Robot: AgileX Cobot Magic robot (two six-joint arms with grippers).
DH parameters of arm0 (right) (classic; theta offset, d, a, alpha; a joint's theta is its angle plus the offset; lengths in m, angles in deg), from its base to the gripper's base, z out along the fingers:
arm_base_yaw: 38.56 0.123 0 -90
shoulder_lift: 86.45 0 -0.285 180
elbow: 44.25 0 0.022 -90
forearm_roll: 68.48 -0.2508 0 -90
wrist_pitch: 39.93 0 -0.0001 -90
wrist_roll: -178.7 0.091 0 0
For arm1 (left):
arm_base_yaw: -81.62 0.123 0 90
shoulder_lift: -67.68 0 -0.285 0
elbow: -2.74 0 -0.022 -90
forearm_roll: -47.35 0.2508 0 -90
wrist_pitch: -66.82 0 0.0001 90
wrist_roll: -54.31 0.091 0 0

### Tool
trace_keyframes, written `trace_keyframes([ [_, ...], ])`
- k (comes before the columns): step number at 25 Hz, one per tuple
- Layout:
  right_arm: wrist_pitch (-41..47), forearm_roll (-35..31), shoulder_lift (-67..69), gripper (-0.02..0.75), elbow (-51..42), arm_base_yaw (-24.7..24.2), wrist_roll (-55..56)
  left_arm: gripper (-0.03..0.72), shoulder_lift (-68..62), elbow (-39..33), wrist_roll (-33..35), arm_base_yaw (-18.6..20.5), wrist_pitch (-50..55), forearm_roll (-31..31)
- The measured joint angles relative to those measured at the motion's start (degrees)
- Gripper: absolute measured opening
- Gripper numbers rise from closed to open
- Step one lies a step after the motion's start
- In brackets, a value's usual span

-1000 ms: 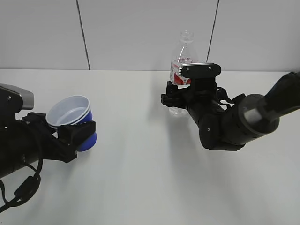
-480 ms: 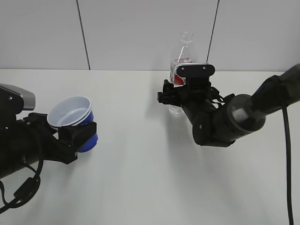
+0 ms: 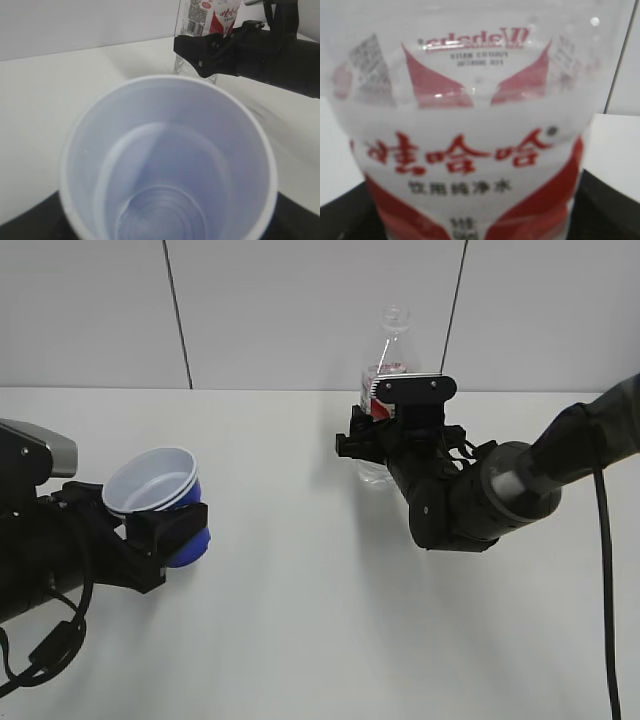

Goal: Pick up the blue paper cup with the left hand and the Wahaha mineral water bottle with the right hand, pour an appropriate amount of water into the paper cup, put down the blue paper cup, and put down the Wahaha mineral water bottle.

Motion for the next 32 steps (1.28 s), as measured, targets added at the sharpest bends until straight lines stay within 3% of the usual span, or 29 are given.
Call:
trace_keyframes([
  [6, 0.0, 0.4, 0.1, 0.505, 0.0, 0.0, 0.0, 0.519, 0.0, 0.0, 0.0, 0.0, 0.2, 0.1],
  [12, -0.1, 1.8, -0.3, 0.503, -0.8, 0.0, 0.1, 0.519, 0.0, 0.0, 0.0, 0.0, 2.4, 1.5],
  [18, -1.1, 4.9, -4.1, 0.503, -7.5, 1.2, 0.1, 0.519, 0.0, 0.0, 0.0, 0.0, 3.3, 4.2],
  [24, -1.1, 14.7, -11.2, 0.502, -14.7, 3.3, 0.1, 0.519, 0.0, 0.0, 0.0, 0.0, 4.5, 9.8],
  [32, -0.7, 29.6, -19.4, 0.501, -17.8, 4.2, -0.1, 0.519, 0.0, 0.0, 0.0, 0.0, 4.6, 12.5],
])
